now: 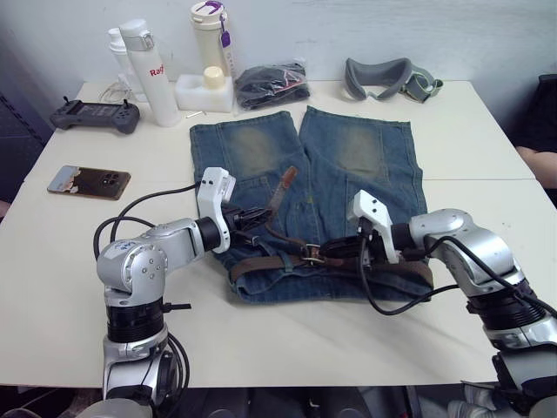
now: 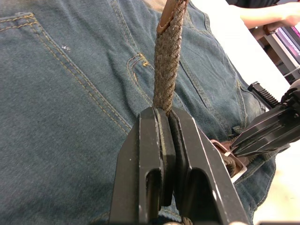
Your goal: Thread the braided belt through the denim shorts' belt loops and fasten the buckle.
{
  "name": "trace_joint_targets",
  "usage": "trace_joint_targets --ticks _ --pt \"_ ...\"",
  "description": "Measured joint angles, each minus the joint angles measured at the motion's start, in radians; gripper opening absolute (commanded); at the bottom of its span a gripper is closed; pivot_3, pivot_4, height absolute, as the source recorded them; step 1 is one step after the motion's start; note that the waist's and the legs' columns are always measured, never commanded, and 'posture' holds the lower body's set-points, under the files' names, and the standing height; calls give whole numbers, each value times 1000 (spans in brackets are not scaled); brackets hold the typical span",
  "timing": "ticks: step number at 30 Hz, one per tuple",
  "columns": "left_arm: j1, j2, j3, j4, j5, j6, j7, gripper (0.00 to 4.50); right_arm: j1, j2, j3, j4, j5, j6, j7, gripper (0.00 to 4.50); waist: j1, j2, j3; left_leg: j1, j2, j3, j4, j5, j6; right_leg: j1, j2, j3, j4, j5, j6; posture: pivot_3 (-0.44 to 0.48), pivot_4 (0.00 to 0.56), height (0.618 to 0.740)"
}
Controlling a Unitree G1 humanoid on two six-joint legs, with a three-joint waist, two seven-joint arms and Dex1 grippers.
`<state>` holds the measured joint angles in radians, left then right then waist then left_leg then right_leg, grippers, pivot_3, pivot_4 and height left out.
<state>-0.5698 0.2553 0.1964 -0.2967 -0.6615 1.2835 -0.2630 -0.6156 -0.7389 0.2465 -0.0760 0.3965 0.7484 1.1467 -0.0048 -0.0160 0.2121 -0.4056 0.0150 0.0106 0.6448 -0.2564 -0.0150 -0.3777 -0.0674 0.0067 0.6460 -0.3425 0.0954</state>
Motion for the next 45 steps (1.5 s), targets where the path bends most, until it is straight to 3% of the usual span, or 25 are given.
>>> trace_joint_targets --ticks 12,27,36,45 --pt "0 1 -12 0 0 -19 -2 0 13 3 -2 0 0 4 -4 32 1 0 0 -1 0 0 0 0 0 0 0 0 -2 0 0 0 150 740" --pt "10 27 -20 19 6 -38 1 0 11 123 16 29 -14 -12 -29 32 0 0 0 -1 0 0 0 0 -1 0 0 0 -2 0 0 0 150 740" --pt "12 27 -32 22 7 -55 1 0 8 139 29 80 -27 -47 -12 32 -3 -1 -1 1 0 0 0 -1 0 0 0 0 0 0 0 0 150 740" --pt "33 53 -63 23 26 -79 -1 0 -54 149 -26 109 37 76 -1 32 -2 -1 -1 0 0 0 0 -1 0 0 0 -1 -1 1 -1 0 150 740"
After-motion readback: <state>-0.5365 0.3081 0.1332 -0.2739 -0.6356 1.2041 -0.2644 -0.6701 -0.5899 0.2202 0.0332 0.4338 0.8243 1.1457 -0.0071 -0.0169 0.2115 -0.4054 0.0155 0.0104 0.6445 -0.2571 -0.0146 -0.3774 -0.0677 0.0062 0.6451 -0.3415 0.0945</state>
